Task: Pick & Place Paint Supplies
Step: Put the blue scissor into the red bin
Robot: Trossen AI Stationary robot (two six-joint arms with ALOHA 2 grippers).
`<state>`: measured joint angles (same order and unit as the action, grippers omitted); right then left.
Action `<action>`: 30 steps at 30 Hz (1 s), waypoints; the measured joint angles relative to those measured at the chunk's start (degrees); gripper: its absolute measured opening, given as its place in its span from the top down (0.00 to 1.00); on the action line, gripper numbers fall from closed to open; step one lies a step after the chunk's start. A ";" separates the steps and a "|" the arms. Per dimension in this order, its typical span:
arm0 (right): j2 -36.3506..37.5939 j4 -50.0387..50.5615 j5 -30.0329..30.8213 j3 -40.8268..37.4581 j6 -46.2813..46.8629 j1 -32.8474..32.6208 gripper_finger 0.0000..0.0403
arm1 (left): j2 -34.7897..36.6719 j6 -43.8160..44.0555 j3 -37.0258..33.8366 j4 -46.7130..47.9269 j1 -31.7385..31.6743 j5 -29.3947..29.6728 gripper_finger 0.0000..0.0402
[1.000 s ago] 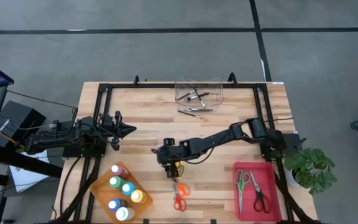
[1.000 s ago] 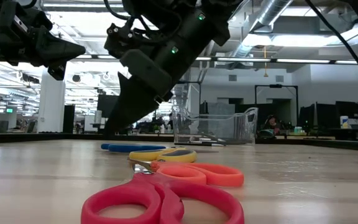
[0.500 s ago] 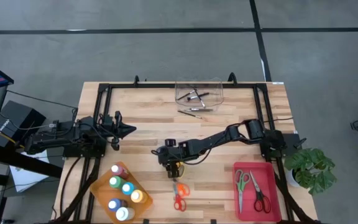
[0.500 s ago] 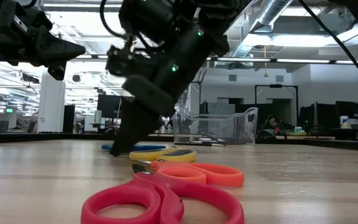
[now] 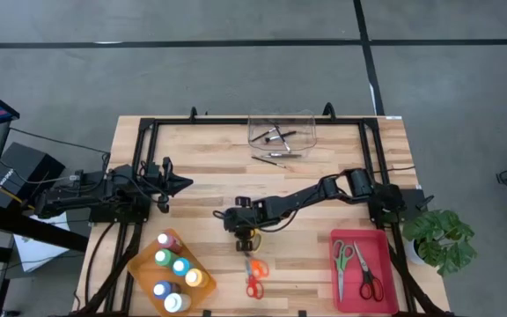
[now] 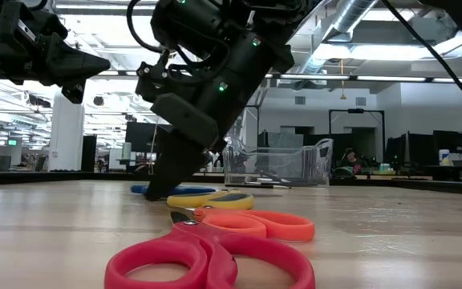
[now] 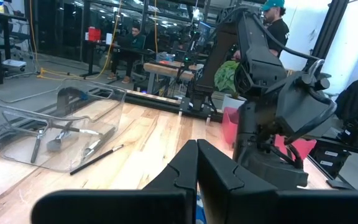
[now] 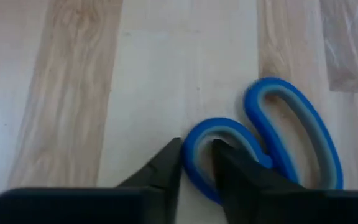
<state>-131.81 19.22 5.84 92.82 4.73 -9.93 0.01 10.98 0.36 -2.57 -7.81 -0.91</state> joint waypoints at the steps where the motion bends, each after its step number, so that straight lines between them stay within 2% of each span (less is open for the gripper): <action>1: -0.02 0.27 0.21 -0.02 0.29 0.00 0.84 | 0.00 0.00 0.00 0.00 0.01 0.00 1.00; 5: -0.02 0.88 0.22 -0.03 1.14 0.20 0.96 | 0.00 0.00 0.00 0.00 0.01 0.00 1.00; 19: 2.57 2.59 0.42 -0.61 -0.01 -0.50 0.98 | 0.00 0.00 0.00 0.00 0.01 0.00 1.00; 30: 13.45 6.65 1.57 -0.53 -2.21 -1.39 0.99 | 0.00 0.00 0.00 0.00 0.01 0.00 1.00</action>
<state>-118.36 25.86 7.41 92.29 2.52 -11.33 0.01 10.98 0.36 -2.57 -7.80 -0.91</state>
